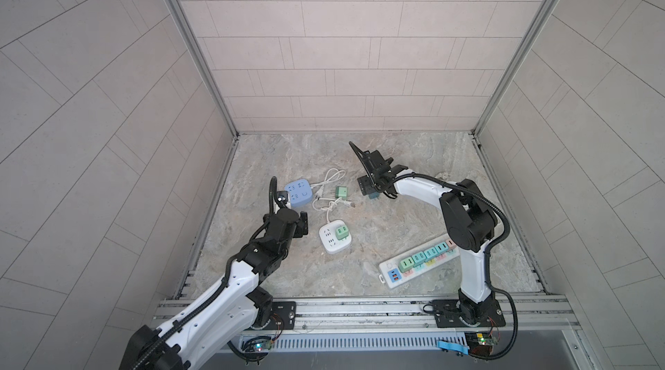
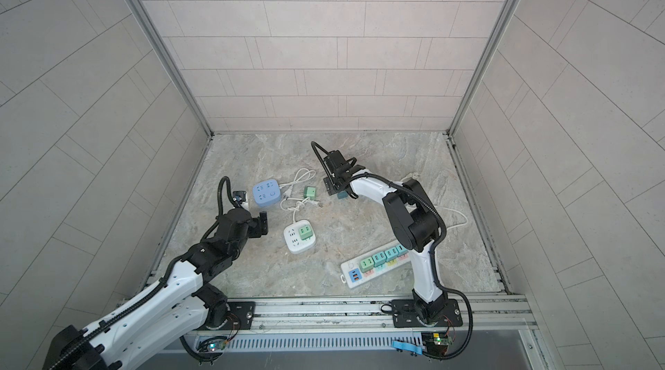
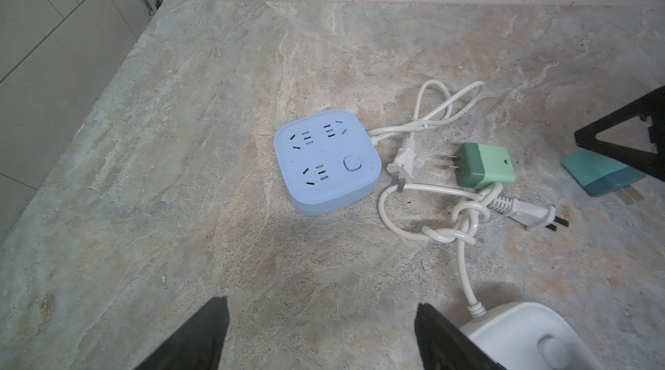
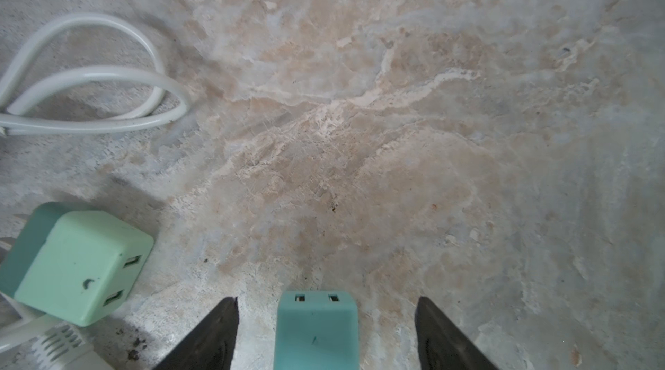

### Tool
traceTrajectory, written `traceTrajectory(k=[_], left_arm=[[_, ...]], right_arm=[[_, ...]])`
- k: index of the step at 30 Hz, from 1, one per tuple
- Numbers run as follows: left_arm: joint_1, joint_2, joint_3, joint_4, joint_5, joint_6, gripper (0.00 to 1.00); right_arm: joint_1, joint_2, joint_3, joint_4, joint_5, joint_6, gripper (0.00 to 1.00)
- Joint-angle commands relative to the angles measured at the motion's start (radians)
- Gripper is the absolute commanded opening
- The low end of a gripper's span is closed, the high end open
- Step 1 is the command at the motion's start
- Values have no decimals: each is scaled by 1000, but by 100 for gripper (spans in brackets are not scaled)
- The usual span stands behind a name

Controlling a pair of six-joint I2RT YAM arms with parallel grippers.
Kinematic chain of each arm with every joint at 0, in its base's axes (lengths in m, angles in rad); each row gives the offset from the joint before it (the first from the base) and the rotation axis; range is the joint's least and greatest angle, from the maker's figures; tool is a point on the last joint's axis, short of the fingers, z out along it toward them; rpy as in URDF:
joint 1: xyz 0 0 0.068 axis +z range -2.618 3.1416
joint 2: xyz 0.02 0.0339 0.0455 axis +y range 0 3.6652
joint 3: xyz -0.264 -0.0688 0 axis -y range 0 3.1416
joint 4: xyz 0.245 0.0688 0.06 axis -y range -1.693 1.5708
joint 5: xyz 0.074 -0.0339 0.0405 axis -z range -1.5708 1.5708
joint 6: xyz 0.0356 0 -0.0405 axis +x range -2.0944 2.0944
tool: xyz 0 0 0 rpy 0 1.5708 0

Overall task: Insert the plug
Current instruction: 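Grasp the loose teal adapter with the right gripper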

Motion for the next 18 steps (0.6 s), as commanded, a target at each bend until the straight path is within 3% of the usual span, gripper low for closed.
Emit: traceTrajectory(k=[1, 6, 18], left_arm=[[5, -7, 0, 18, -10, -17, 88], [5, -9, -2, 20, -7, -17, 87], [5, -16, -9, 14, -3, -17, 87]], right_arm=[[1, 24, 7, -58, -10, -5, 78], [1, 19, -11, -62, -29, -7, 78], [0, 51, -17, -76, -42, -7, 67]])
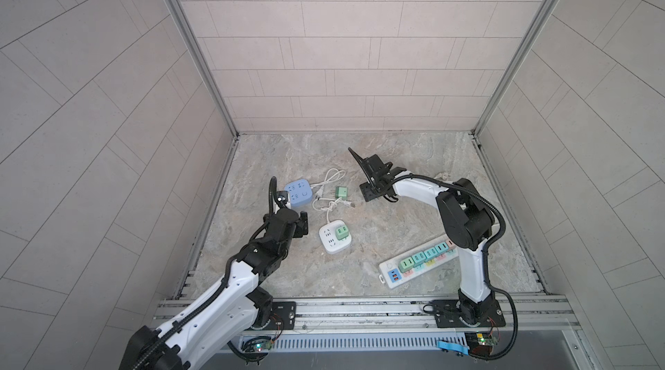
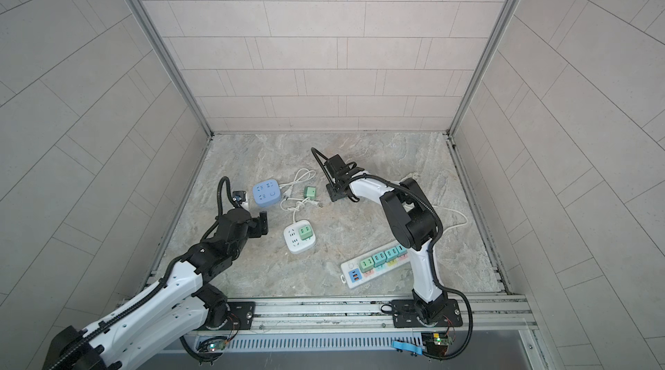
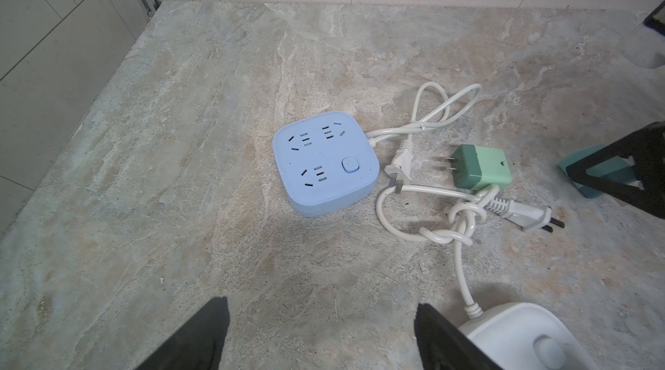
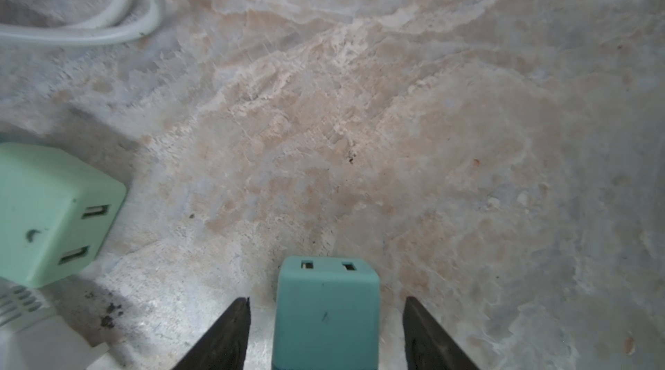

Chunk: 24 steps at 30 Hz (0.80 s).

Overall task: Insert the plug
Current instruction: 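Grasp the loose teal adapter with the right gripper, then lift the teal adapter toward the left gripper while the left gripper approaches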

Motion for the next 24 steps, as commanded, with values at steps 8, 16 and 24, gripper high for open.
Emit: traceTrajectory(k=[8, 16, 24], left_arm=[[5, -34, -8, 15, 2, -16, 87], [6, -36, -8, 18, 5, -15, 87], [5, -64, 101, -47, 209, -43, 78]], right_arm=[[0, 32, -2, -34, -1, -6, 55], [6, 12, -12, -29, 0, -18, 34], [66, -229, -145, 116, 20, -110, 20]])
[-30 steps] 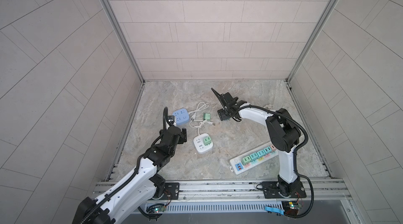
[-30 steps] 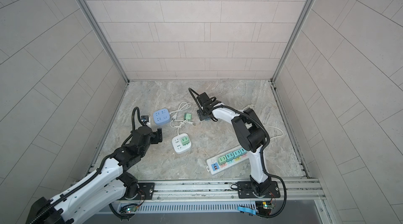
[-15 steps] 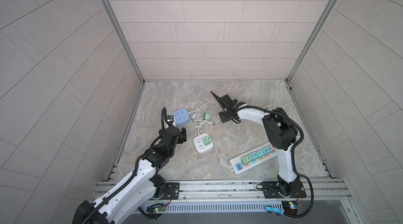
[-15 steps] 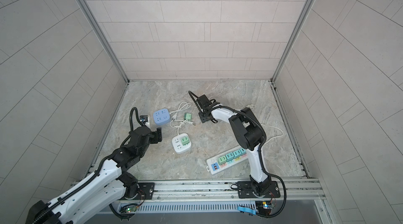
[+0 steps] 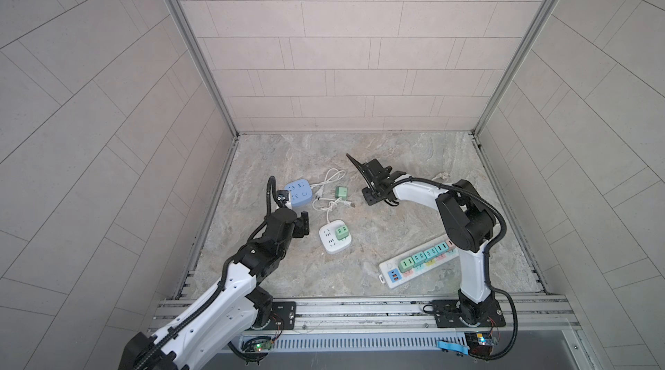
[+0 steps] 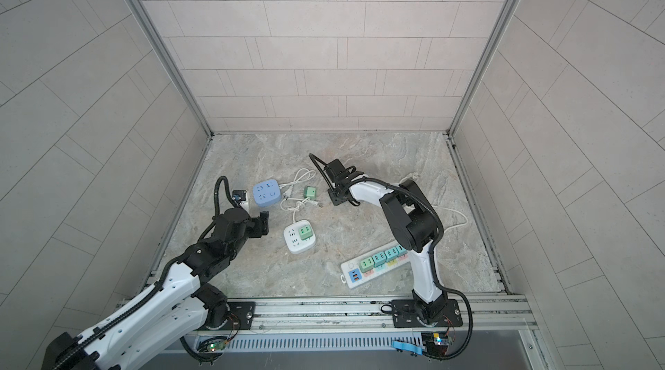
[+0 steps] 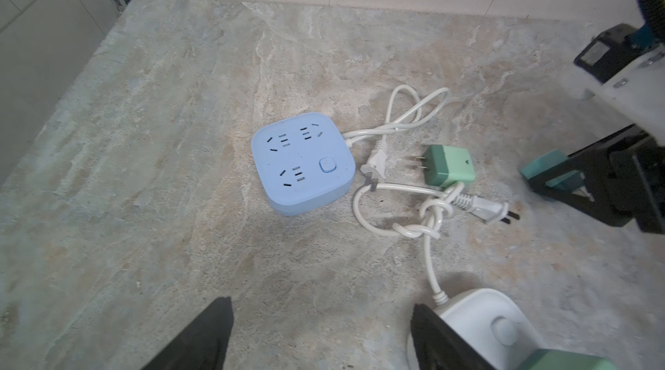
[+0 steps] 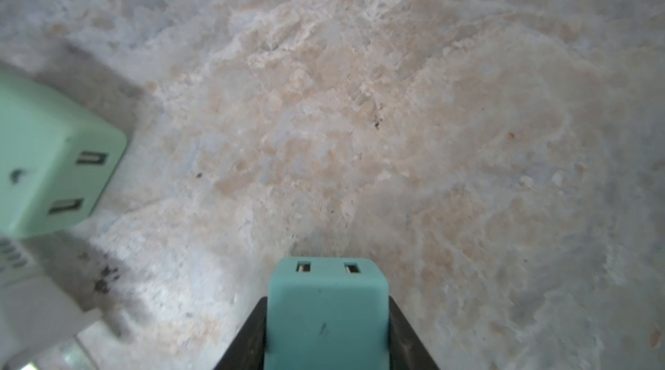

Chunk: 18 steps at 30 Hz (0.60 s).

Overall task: Insert the plug
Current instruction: 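Lift the teal adapter toward the left gripper while the left gripper approaches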

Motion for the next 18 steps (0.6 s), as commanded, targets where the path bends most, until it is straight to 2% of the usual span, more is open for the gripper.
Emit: traceTrajectory(k=[1, 3, 5, 8, 10, 14, 18], left_arm=[[6, -33, 69, 0, 118, -29, 77], [5, -37, 98, -2, 159, -29, 77], [6, -32, 132, -3, 251, -26, 77], [6, -7, 195, 1, 406, -15, 77], [5, 13, 246, -7, 511, 4, 74], [5, 60, 317, -30, 616, 4, 68], [3, 68, 338, -17, 696, -7, 67]], right_arm=[[48, -202, -79, 125, 29, -77, 19], [82, -303, -158, 222, 51, -130, 17], [127, -395, -240, 326, 87, -189, 17], [205, -515, -367, 492, 135, -307, 9], [248, -581, -449, 613, 155, -375, 8], [287, -683, -555, 742, 76, -488, 6], [343, -746, -638, 847, 57, -609, 2]])
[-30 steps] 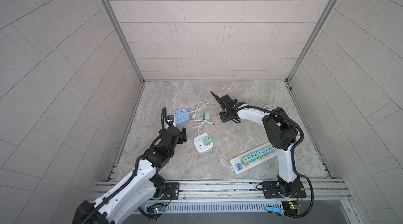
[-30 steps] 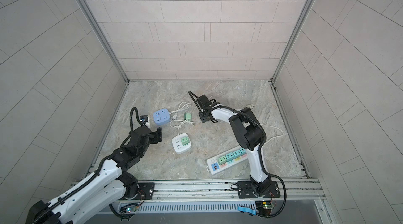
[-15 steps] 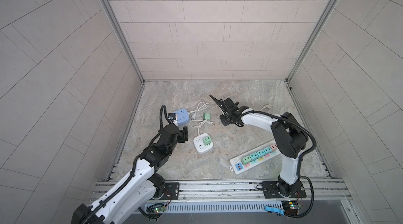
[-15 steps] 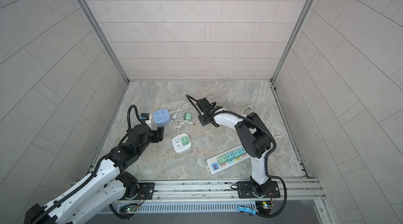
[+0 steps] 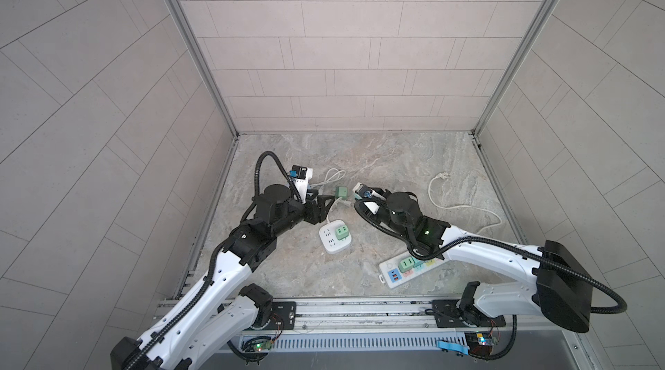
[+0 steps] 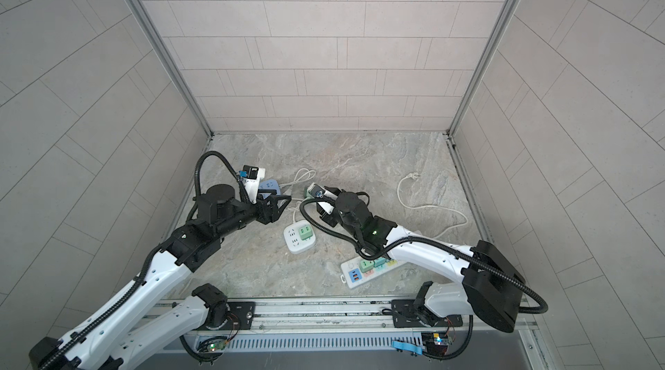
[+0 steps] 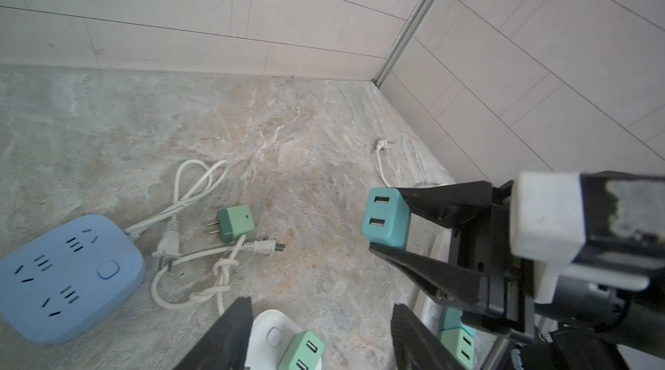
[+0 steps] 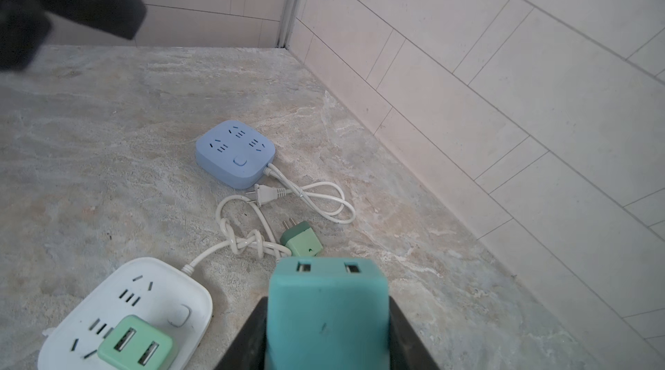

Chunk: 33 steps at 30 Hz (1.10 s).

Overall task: Insert the plug
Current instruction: 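Lift the teal adapter toward the left gripper while the left gripper approaches, then close the left gripper on the teal adapter held by the right gripper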

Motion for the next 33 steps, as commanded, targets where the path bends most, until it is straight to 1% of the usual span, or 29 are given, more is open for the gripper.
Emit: traceTrajectory(k=[1, 3, 9, 14, 18, 22, 26, 30, 32, 33], left_arm=[[2, 1, 26, -8, 123, -5, 67], [0, 3, 21, 2, 140, -2, 67], [-9, 45, 24, 33, 169, -11, 66], [-40, 82, 50, 44, 200, -8, 66], [-59, 98, 63, 44, 194, -1, 68], [-60, 99, 73, 43, 181, 1, 68], [-63, 103, 81, 42, 195, 1, 68], [-65, 115, 84, 42, 191, 4, 68], [-68, 128, 90, 41, 200, 3, 66], [-69, 134, 93, 38, 205, 4, 63]], right_arm=[[35, -59, -45, 178, -30, -148, 2], [35, -77, -59, 200, -43, -155, 0], [55, -107, -67, 216, -117, -186, 0], [61, -89, -66, 245, -136, -199, 0], [64, -71, -58, 249, -156, -202, 0], [67, -73, -61, 248, -173, -209, 0], [67, -69, -62, 244, -171, -211, 0], [74, -72, -63, 234, -203, -213, 0], [80, -70, -64, 235, -211, -216, 0], [80, -67, -64, 235, -214, -222, 0]])
